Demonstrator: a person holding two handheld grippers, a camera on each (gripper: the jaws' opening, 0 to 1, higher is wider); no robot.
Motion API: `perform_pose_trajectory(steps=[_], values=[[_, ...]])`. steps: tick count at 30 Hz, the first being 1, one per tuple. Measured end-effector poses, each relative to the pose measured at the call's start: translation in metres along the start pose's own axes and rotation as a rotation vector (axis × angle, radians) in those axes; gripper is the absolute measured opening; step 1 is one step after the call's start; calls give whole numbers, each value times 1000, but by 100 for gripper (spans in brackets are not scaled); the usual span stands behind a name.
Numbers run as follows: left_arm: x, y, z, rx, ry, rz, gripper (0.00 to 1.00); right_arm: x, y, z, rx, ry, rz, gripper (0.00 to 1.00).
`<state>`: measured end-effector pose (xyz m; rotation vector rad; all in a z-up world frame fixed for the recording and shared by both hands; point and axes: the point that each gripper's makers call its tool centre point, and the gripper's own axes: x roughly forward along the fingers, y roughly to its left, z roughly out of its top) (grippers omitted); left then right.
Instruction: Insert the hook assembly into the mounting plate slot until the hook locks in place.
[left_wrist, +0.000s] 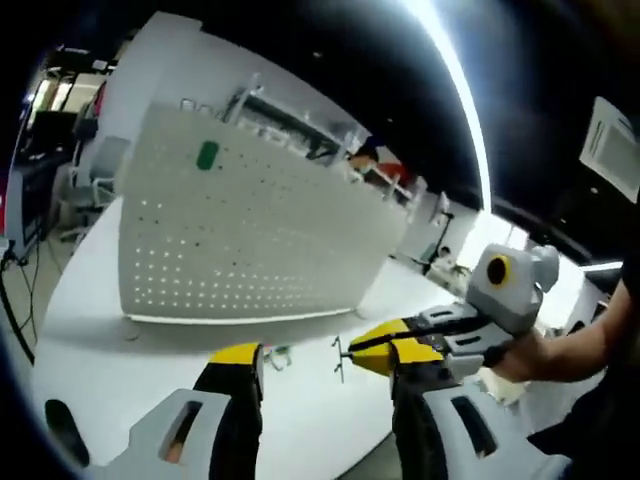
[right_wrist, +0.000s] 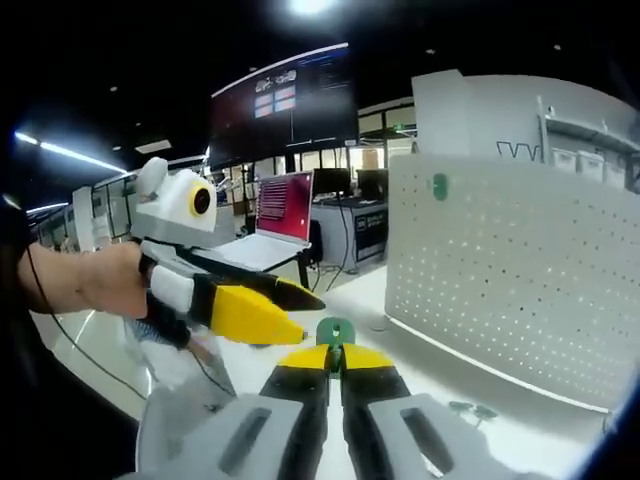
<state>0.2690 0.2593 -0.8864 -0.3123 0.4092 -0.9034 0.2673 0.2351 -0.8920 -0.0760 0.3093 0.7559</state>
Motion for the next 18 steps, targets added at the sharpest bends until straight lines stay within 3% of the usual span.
perform_pose_trajectory(steps=[3,6,18], values=[[-1,-7,-10,62,37,-5,73,-3,-4,3,16,-12,-6,0],[-3,-12,-14,77,31,-7,86,-4,-7,5,36,-27,-8,0],[6,-22,-29,112,81,-18,100,-7,-6,1,59,-44,-29,0]])
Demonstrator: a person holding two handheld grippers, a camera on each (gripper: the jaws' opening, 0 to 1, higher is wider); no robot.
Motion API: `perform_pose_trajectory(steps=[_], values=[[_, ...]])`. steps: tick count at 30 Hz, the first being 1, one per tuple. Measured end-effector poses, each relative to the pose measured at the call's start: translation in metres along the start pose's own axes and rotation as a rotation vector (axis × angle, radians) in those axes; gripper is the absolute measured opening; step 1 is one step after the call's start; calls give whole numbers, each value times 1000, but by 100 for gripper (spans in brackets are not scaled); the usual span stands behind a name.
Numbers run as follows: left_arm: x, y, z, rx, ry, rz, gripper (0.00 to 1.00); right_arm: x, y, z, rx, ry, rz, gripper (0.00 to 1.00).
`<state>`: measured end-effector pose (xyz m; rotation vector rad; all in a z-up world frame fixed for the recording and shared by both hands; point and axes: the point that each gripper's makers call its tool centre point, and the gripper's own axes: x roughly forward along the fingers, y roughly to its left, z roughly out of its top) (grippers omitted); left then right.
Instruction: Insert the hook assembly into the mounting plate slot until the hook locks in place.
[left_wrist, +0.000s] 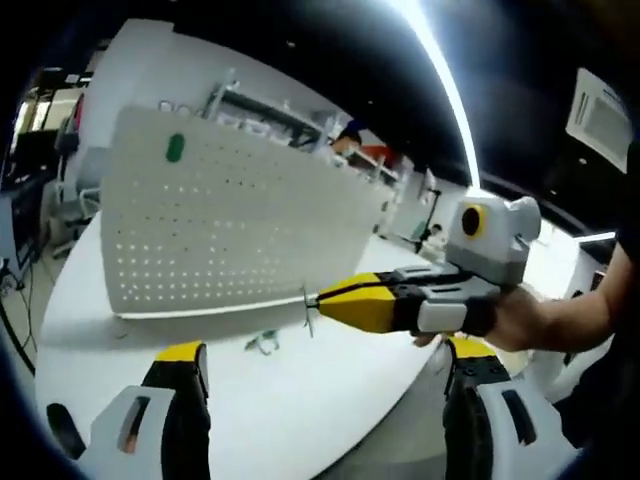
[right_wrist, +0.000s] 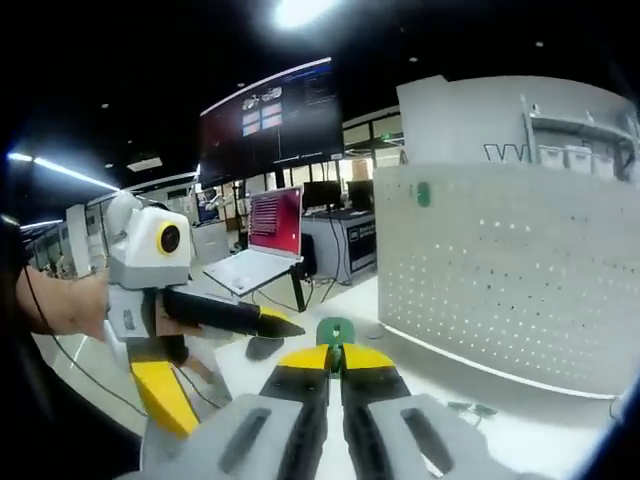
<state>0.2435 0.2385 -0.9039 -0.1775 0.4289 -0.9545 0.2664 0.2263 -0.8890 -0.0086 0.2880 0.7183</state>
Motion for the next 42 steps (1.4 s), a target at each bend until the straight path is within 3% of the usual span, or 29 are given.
perform_pose_trajectory(steps=[12,21,32,42], values=[[-1,4,9,6,-14,3,100,13,-13,8,37,-32,-53,0],[-7,23,10,18,-9,49,100,25,-50,53,-2,-229,-250,0],[-13,41,9,17,-2,89,100,47,-96,83,23,-331,-405,0],[-15,50,0,17,16,112,100,68,-123,98,30,-377,-472,0]])
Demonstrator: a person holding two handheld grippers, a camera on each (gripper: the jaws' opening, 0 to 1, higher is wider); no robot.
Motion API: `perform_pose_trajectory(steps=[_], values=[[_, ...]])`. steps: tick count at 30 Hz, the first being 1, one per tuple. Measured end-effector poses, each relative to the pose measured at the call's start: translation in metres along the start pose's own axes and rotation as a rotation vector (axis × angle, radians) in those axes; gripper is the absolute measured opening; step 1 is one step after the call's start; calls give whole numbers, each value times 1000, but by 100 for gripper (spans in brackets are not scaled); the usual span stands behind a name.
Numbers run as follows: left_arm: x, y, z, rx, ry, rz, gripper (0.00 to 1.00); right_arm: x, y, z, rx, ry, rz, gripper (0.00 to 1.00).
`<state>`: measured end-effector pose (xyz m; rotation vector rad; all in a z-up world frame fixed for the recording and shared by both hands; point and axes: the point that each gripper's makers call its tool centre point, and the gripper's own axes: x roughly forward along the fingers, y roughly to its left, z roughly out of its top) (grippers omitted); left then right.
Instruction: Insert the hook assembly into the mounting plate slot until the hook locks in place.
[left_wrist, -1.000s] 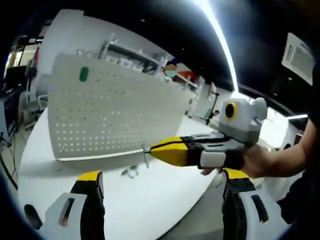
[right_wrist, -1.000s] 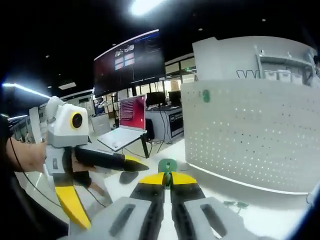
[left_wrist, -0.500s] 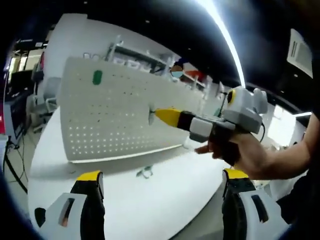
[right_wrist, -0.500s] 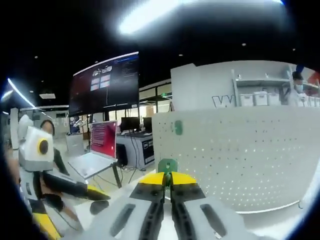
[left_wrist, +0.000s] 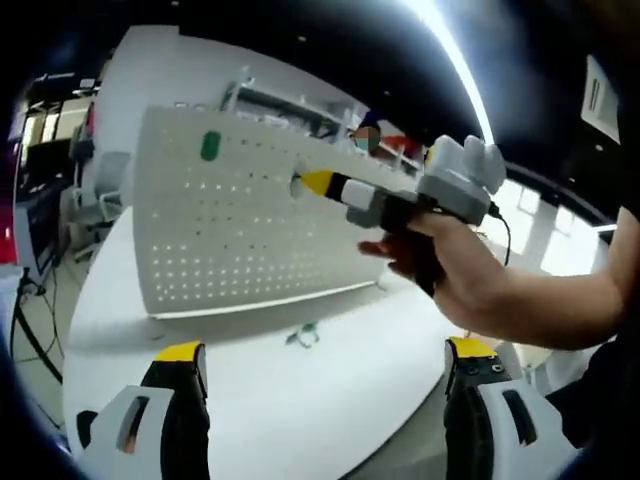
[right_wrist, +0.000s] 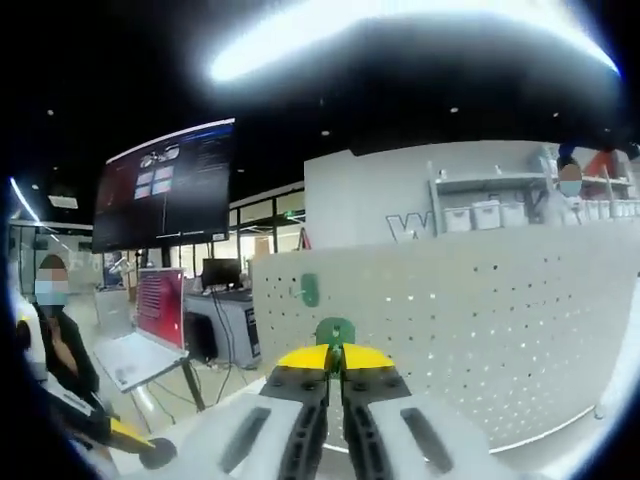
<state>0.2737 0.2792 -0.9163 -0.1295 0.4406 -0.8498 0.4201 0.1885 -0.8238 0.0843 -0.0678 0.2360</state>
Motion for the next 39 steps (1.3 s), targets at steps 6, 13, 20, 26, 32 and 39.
perform_pose_trajectory(steps=[6,13,20,26,32,39], values=[[0,8,-2,-12,1,17,100,17,-5,4,-13,-19,-51,0],[-3,28,-6,-8,22,72,100,37,-10,14,-17,-53,-103,0],[-5,43,-5,21,21,125,100,63,-5,28,-37,-95,-121,0],[-5,51,-12,-9,26,152,100,81,-6,26,-44,-99,-133,0],[-8,61,-21,-5,52,191,100,94,-1,22,-71,-100,-130,0],[-6,66,-30,-10,86,197,100,104,-4,24,-73,-113,-146,0]])
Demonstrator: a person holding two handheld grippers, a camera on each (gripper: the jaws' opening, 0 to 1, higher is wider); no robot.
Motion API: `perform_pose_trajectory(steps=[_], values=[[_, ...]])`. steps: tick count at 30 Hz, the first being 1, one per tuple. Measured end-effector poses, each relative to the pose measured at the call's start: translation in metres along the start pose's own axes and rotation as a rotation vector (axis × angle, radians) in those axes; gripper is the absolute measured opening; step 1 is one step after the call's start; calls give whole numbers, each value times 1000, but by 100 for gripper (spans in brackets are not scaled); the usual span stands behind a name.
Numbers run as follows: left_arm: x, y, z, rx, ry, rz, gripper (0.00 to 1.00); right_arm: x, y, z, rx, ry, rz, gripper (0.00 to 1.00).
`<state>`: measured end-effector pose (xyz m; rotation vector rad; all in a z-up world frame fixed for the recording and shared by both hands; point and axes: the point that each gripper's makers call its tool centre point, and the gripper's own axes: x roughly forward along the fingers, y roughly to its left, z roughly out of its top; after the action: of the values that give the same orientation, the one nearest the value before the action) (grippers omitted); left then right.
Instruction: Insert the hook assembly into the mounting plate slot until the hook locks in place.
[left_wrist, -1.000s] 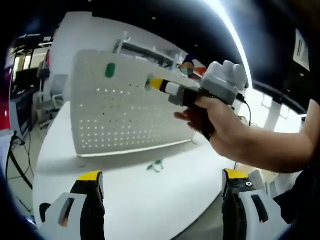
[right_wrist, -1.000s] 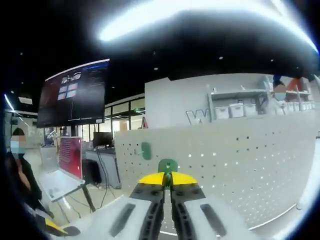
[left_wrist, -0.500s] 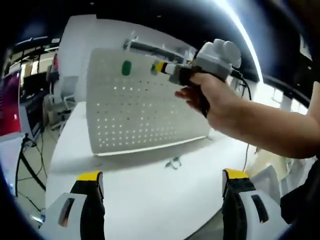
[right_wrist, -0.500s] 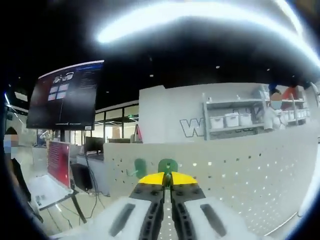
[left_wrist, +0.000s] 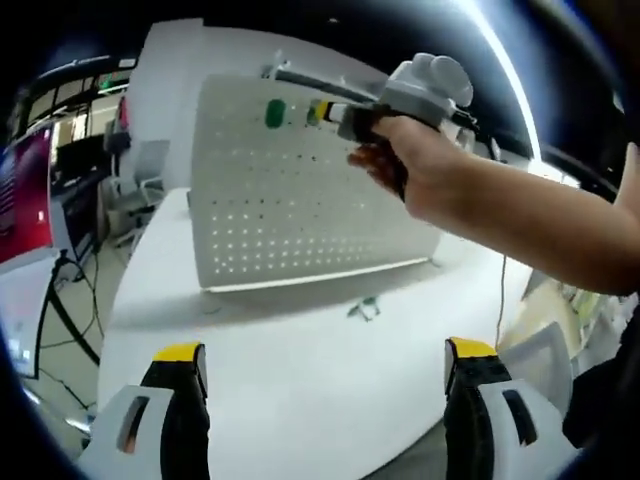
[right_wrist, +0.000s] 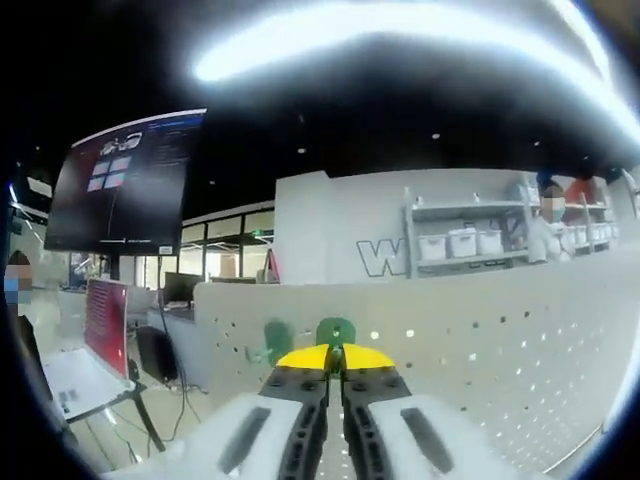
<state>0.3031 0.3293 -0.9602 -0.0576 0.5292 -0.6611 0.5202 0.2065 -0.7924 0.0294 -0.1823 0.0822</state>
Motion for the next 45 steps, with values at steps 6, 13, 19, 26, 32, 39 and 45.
perform_pose_trajectory(steps=[6,13,19,26,32,39,45], values=[[2,4,0,-21,-10,7,100,4,-1,-5,11,6,-12,0],[4,8,1,-63,-28,11,100,9,2,-7,-16,-8,-21,0],[1,14,-6,-72,-16,24,100,9,2,-5,-30,-26,-31,0],[1,18,-14,-91,-2,39,100,8,3,-8,-23,-34,-48,0],[1,20,-15,-100,-5,49,100,11,-2,-9,-38,-32,-59,0],[1,29,-16,-111,-11,71,100,12,-4,-14,-53,-21,-71,0],[1,29,-20,-122,-6,74,100,16,-6,-14,-51,-31,-91,0]])
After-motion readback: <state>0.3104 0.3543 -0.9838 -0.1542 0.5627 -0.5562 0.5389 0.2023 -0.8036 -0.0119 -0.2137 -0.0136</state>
